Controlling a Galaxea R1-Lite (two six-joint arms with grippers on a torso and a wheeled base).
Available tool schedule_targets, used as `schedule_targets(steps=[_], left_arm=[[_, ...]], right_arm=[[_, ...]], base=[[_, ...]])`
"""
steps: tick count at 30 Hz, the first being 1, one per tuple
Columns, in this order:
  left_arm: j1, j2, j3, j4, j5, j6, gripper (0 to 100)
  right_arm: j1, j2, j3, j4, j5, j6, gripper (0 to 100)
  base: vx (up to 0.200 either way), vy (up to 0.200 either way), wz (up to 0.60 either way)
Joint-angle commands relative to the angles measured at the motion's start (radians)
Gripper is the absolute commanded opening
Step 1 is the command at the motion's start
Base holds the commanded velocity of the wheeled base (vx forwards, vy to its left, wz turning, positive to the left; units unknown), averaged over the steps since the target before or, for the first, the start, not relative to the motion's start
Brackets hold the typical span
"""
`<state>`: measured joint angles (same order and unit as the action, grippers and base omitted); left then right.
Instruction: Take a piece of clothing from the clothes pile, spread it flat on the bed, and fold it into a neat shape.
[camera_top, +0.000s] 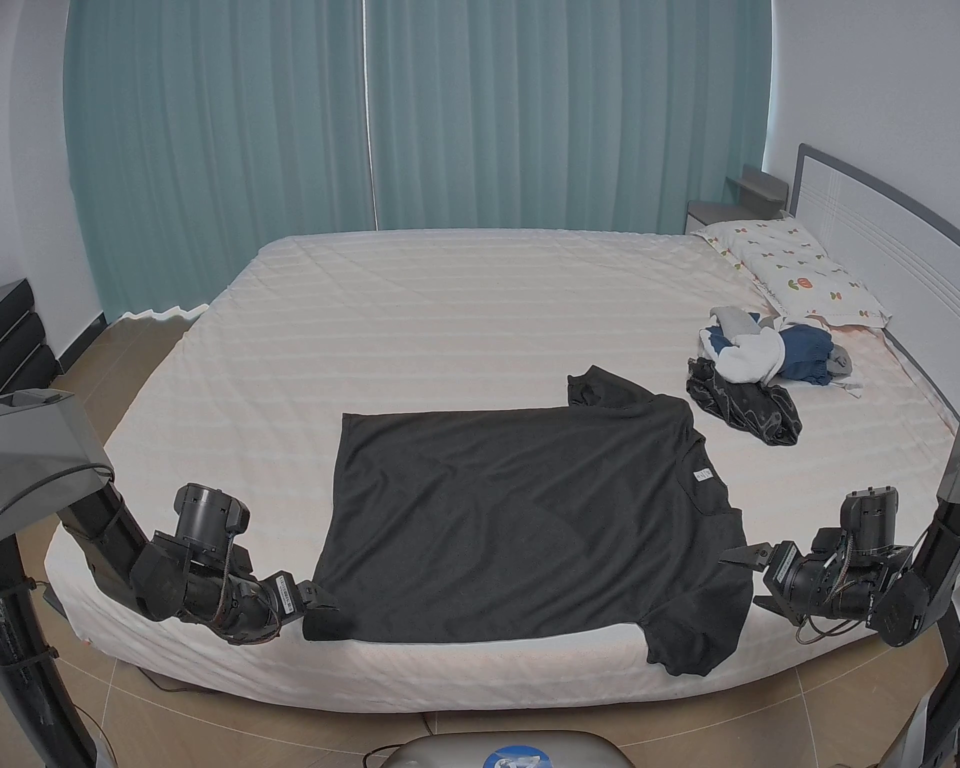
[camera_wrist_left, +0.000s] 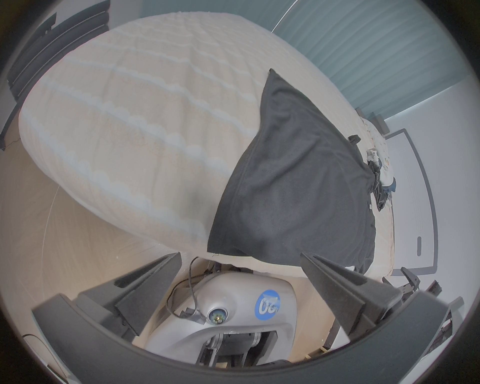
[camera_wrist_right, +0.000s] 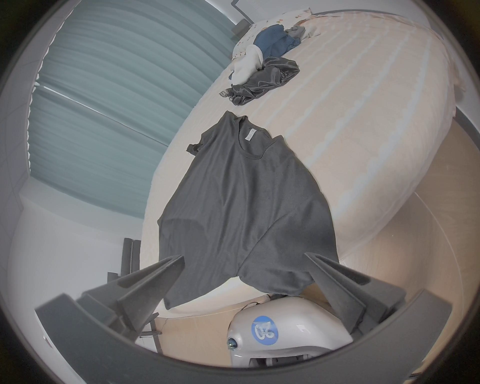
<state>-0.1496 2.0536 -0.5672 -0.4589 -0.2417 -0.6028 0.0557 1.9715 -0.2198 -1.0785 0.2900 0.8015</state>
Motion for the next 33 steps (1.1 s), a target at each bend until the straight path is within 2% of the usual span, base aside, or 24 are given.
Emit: schedule_targets(steps=[1,2,3,6,8,12,14,19,33], left_arm=[[-0.035,0.04,0.007,-0.04,0.022,-0.005,100],[-0.035,0.04,0.007,-0.04,0.022,-0.005,100],[-0.051,0.057,0.01,-0.056,0.068,-0.003,100],[-0.079,0.082,0.018,-0.093,0.116,-0.002,100],[-0.107,0.109,0.046,-0.176,0.147,0.006,100],[-0.13,0.138,0.063,-0.261,0.153,0.009,100],[-0.131,0.158,0.061,-0.297,0.154,0.029,100],[-0.128,0.165,0.059,-0.299,0.153,0.089,100],[-0.119,0.191,0.02,-0.302,0.139,0.107,100]], right_arm=[[-0.004,0.006,0.054,-0.037,0.014,0.019,100],[-0.004,0.006,0.054,-0.037,0.014,0.019,100],[-0.004,0.015,0.08,-0.078,0.014,0.018,100],[-0.004,0.029,0.1,-0.136,0.014,0.019,100],[-0.004,0.06,0.126,-0.21,0.012,0.018,100],[-0.001,0.093,0.146,-0.274,0.012,0.016,100],[-0.001,0.124,0.171,-0.353,0.011,0.018,100],[0.001,0.152,0.206,-0.446,0.012,0.019,100],[0.004,0.15,0.209,-0.469,0.014,0.019,100]], base=[[0.0,0.0,0.0],[0.0,0.0,0.0],[0.0,0.0,0.0],[0.0,0.0,0.0],[0.0,0.0,0.0],[0.0,0.0,0.0],[0.0,0.0,0.0],[0.0,0.0,0.0],[0.0,0.0,0.0]])
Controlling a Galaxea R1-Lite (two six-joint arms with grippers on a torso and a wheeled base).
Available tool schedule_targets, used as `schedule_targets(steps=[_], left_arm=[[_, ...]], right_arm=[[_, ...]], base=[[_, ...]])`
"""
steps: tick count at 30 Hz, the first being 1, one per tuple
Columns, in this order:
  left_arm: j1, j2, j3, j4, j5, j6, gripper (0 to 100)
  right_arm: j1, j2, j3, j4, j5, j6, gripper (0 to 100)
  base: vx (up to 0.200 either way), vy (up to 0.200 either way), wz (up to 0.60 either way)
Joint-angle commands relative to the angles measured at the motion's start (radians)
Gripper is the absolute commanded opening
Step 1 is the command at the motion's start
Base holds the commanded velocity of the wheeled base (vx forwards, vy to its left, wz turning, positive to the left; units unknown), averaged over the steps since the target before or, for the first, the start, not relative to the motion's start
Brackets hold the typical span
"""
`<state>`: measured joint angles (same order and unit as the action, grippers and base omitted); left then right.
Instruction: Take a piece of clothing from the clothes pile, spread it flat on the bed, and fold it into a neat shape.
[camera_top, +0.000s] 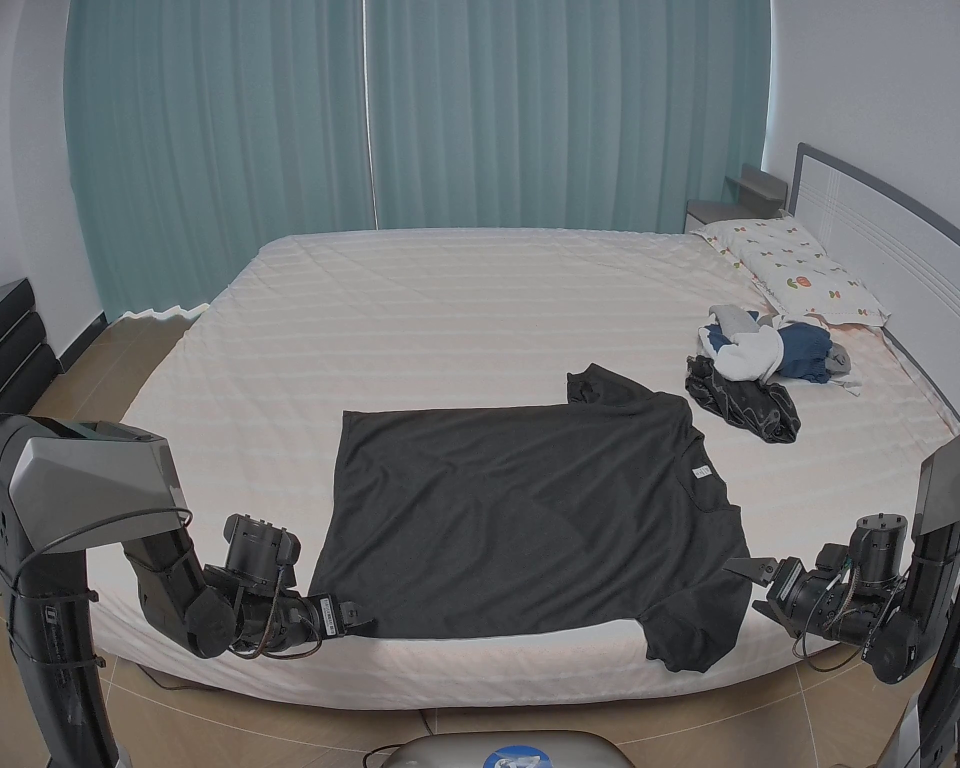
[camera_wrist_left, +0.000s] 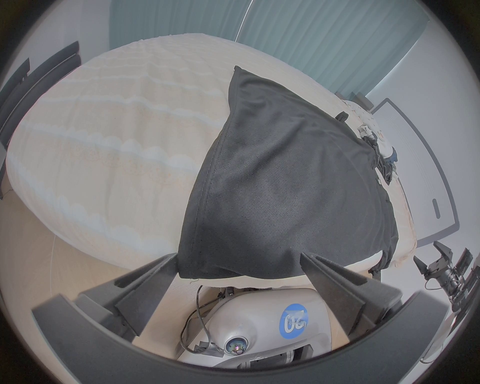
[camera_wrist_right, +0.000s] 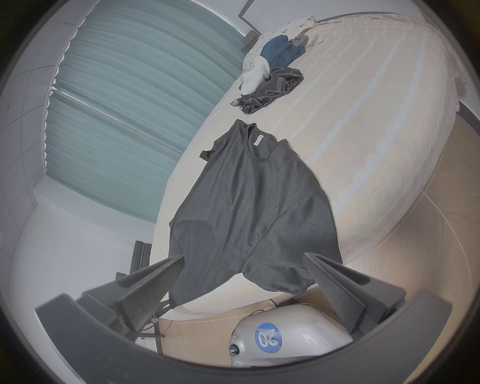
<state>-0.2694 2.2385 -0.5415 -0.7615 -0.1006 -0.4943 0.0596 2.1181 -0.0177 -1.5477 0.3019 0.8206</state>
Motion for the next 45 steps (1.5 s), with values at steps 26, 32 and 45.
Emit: schedule_targets(steps=[26,32,45], left_arm=[[0.01,-0.062,-0.015,0.001,-0.019,-0.138,0],[0.012,-0.066,-0.009,-0.032,-0.067,-0.205,0],[0.036,-0.062,0.026,-0.121,-0.117,-0.302,0]], right_arm=[[-0.009,0.002,0.005,0.0,-0.006,-0.014,100],[-0.073,0.115,-0.051,0.015,-0.006,-0.107,100],[-0.115,0.226,-0.202,0.057,-0.001,-0.17,100]], base=[[0.0,0.0,0.0],[0.0,0.0,0.0],[0.0,0.0,0.0]])
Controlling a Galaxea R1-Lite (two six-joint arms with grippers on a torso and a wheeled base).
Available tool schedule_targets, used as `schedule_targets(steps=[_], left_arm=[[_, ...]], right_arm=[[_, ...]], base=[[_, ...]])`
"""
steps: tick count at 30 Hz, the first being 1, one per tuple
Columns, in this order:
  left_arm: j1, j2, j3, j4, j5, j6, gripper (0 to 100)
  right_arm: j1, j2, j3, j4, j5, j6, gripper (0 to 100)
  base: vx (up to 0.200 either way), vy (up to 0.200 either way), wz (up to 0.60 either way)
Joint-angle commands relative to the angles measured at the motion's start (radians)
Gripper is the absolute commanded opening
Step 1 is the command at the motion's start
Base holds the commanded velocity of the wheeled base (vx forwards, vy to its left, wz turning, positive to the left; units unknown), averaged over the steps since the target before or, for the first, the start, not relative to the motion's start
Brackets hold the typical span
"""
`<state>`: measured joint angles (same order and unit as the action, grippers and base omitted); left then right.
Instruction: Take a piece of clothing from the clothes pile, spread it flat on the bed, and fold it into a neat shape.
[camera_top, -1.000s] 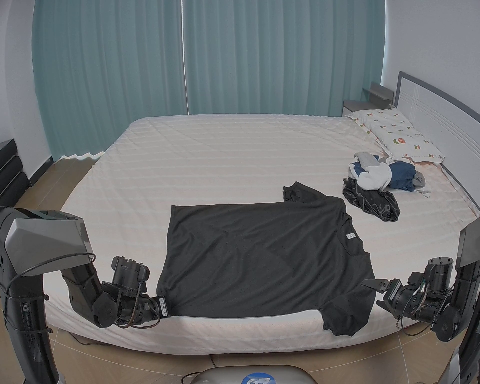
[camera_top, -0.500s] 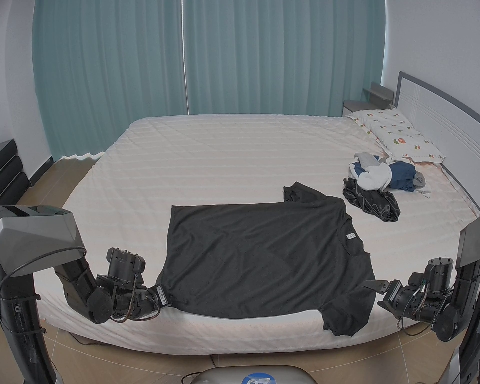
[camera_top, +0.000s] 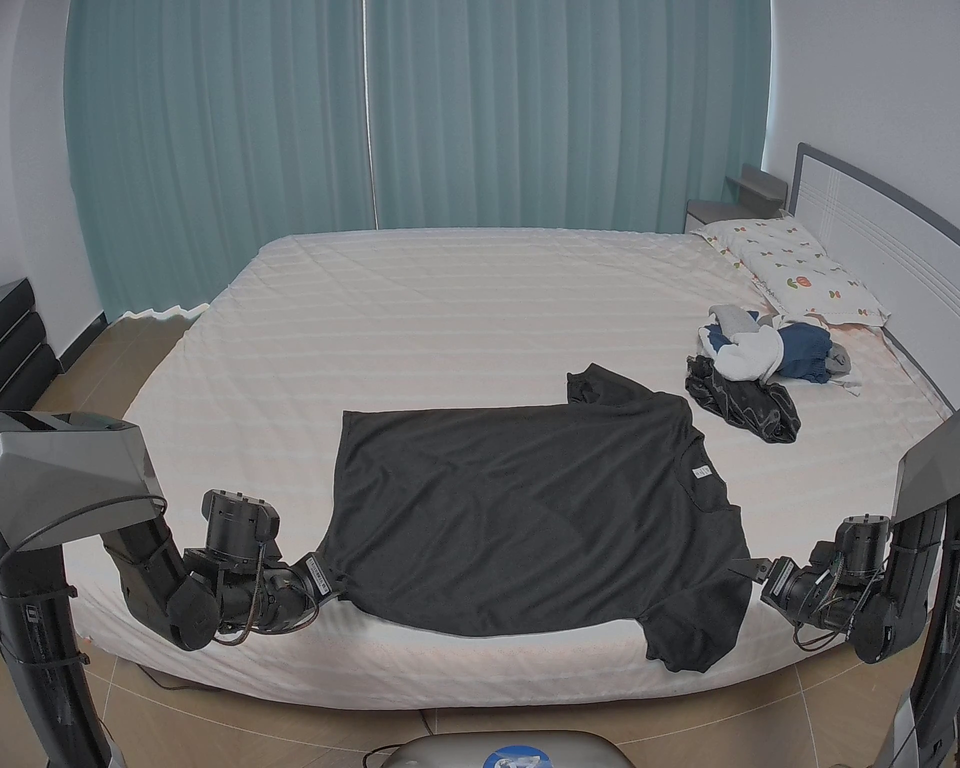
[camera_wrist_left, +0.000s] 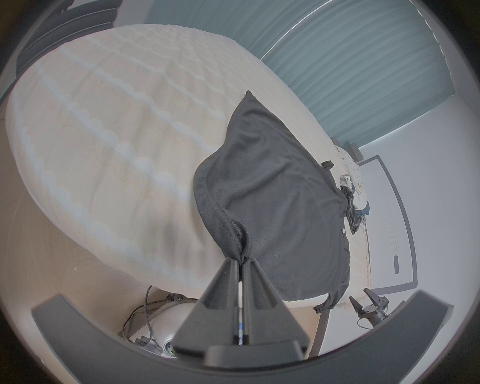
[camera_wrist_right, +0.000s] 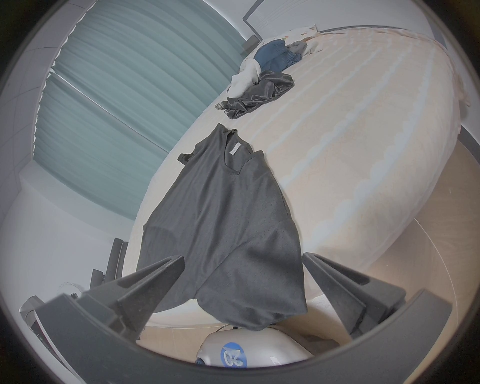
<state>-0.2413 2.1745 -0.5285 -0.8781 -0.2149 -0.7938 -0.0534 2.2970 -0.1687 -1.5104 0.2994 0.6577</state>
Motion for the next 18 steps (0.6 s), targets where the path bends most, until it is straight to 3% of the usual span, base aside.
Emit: schedule_targets(steps=[1,10,18], left_arm=[[0.01,0.002,0.015,-0.002,-0.003,-0.002,0],[0.023,0.002,0.015,-0.004,-0.009,-0.005,0],[0.023,0.002,0.016,-0.002,-0.011,-0.005,0]], right_arm=[[-0.002,0.048,-0.072,0.041,0.001,-0.012,100],[0.0,0.047,-0.227,0.231,0.0,-0.023,100],[-0.006,0.07,-0.256,0.254,0.0,-0.055,100]], base=[[0.0,0.0,0.0],[0.0,0.0,0.0],[0.0,0.0,0.0]])
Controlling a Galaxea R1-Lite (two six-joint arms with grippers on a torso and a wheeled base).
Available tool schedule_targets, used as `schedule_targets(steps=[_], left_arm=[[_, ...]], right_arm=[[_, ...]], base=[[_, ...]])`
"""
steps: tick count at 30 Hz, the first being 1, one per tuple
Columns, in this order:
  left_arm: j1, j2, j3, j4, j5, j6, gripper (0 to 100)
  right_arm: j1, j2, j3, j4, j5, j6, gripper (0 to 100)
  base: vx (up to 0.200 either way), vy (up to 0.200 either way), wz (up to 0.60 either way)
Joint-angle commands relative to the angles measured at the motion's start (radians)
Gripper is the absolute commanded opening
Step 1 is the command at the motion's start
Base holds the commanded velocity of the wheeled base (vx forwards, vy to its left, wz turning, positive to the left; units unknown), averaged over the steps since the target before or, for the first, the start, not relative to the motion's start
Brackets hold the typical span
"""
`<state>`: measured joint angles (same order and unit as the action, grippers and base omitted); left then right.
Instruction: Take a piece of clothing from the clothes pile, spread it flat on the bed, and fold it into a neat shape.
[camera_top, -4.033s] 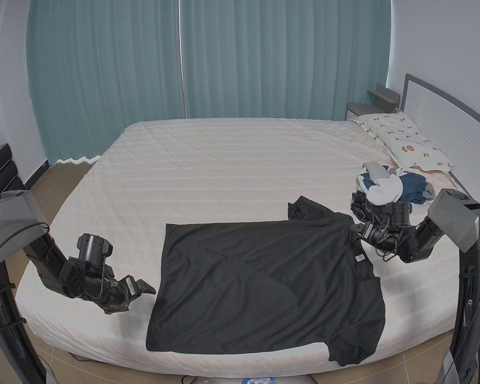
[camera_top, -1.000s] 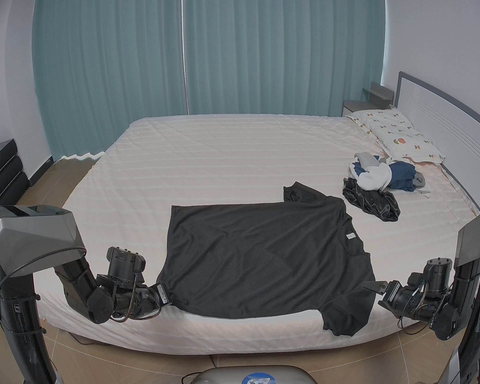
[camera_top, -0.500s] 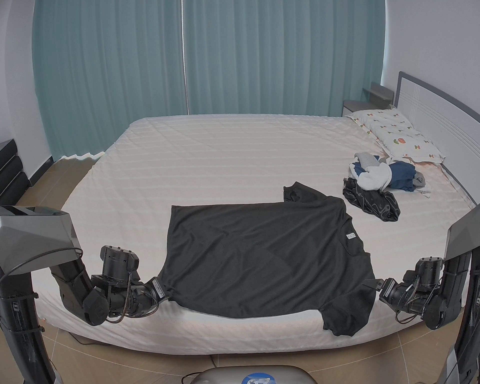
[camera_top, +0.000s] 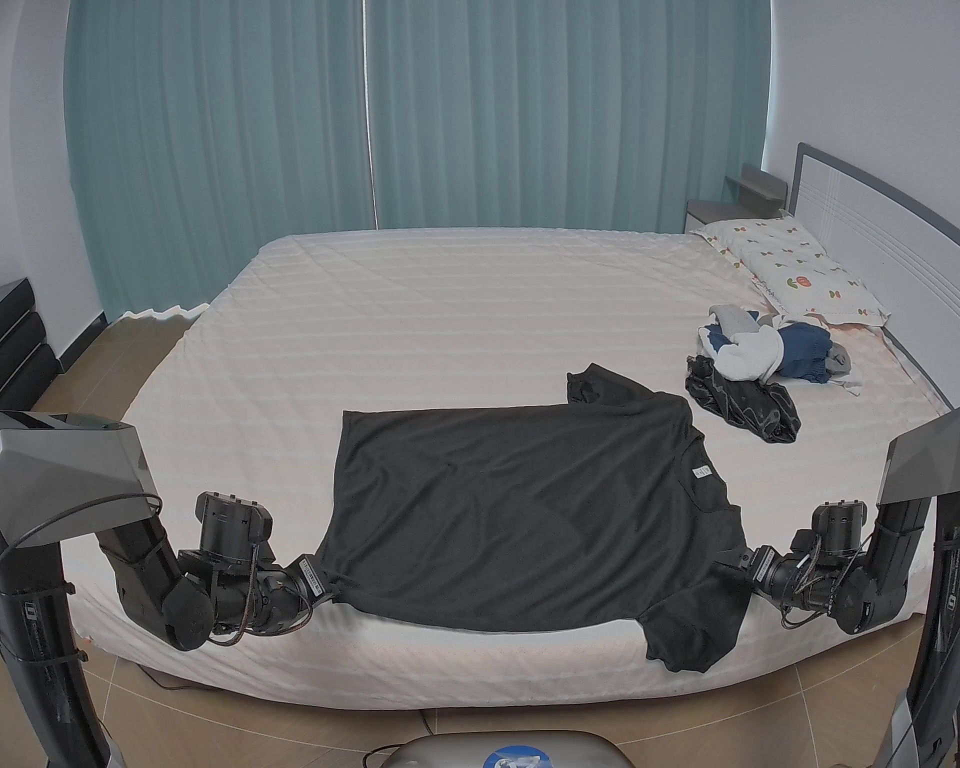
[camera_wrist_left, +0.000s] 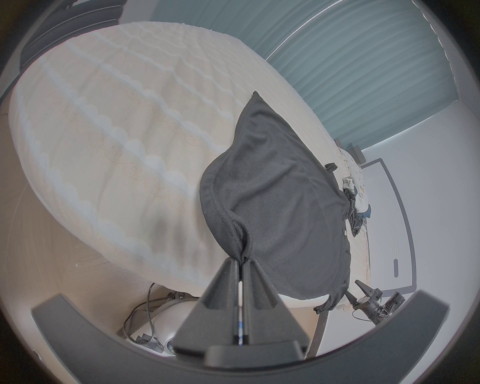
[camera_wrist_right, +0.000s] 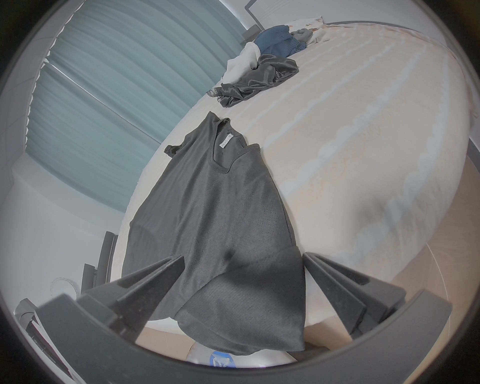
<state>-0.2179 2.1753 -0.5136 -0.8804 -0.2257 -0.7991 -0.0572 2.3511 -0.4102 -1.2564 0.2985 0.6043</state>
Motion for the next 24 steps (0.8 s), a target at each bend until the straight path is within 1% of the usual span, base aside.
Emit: schedule_targets(steps=[1,2,11,15,21,24], left_arm=[[0.0,0.001,0.001,-0.002,0.0,0.0,0],[0.0,0.001,0.003,0.0,0.0,0.0,0],[0.0,0.003,0.006,0.0,0.002,0.0,0],[0.0,0.004,0.004,0.0,0.002,0.0,0],[0.0,0.004,0.003,-0.002,0.002,0.0,0],[0.0,0.004,0.003,-0.002,0.0,-0.002,0]], right_arm=[[-0.003,0.019,-0.018,0.0,0.001,-0.001,100],[-0.003,0.02,-0.022,0.0,-0.001,-0.001,0],[-0.009,-0.009,-0.075,0.0,-0.004,-0.001,0],[-0.007,-0.021,-0.125,0.0,-0.002,-0.006,0],[-0.001,0.001,-0.185,0.015,-0.002,-0.011,0],[0.0,0.028,-0.211,0.028,-0.004,-0.031,0]], base=[[0.0,0.0,0.0],[0.0,0.0,0.0],[0.0,0.0,0.0],[0.0,0.0,0.0],[0.0,0.0,0.0],[0.0,0.0,0.0]])
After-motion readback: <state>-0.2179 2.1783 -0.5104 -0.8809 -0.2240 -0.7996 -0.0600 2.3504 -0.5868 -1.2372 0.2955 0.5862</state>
